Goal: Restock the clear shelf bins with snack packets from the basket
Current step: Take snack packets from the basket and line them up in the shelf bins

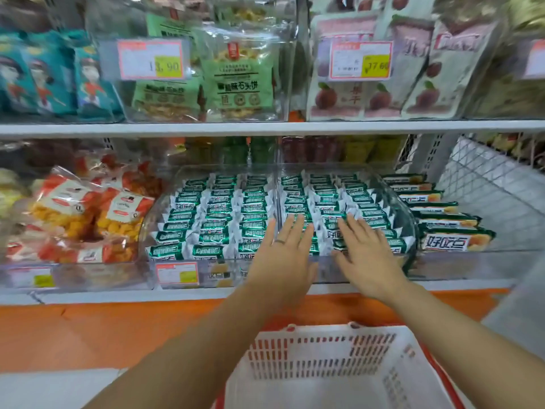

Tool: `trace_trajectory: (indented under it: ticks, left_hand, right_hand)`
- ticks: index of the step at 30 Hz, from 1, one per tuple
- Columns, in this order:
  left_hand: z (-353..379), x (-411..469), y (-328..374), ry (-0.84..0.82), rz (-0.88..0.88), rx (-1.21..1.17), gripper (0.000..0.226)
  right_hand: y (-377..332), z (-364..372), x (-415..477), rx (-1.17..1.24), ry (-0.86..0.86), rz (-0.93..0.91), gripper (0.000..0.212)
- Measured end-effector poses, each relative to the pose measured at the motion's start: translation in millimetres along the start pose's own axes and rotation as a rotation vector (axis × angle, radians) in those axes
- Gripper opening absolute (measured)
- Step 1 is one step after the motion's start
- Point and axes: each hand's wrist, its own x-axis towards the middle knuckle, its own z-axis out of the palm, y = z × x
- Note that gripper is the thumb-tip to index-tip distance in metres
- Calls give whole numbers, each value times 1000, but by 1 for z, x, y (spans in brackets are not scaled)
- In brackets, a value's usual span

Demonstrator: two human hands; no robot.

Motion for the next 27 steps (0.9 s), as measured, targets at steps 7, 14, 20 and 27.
trace_trajectory:
  ticks: [7, 14, 20, 27]
  left_hand:
    - [24, 44, 28, -238, -84, 128, 72]
    - [18, 50, 26, -214, -94, 130, 91]
    - [7, 98, 34, -201, -24, -31, 116]
    - [8, 142, 36, -359, 4, -170, 118]
  right_hand:
    - [13, -1, 7, -161, -105, -98, 66]
    - [36, -21, 24, -83, -69, -86, 62]
    - [55, -15, 41, -49, -213, 81, 65]
    - [58, -12, 44, -60, -195, 84, 67]
